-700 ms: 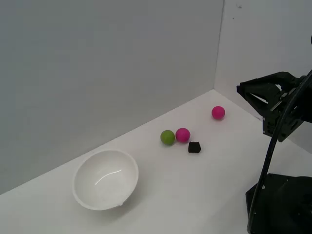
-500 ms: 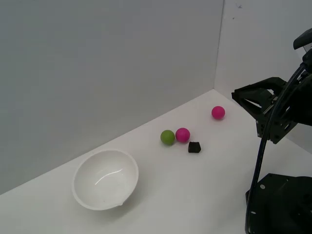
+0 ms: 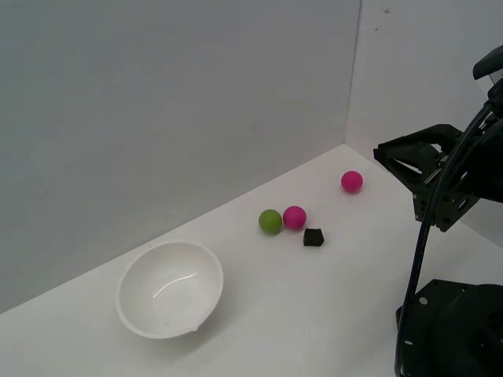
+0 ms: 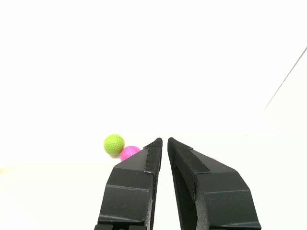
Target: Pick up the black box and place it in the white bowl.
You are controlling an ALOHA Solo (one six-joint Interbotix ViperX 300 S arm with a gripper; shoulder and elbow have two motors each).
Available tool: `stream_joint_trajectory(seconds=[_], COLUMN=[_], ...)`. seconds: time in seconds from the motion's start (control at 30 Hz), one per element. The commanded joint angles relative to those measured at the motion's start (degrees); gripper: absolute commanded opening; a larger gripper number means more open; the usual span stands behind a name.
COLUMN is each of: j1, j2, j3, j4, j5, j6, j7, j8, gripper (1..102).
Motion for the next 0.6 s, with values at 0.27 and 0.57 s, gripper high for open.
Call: stream_joint_trajectory(seconds=[0.27,0.57], j1=[0.7,0.7], j2=[-0.5,-9.0], j3=[-0.3,-8.9], j4=[-1.4,-5.3], j5=[-1.5,-5.5], j6=[-1.0,-0.8], j7=[-0.1,2.3], j8=[0.6,0.6], gripper=[3,3])
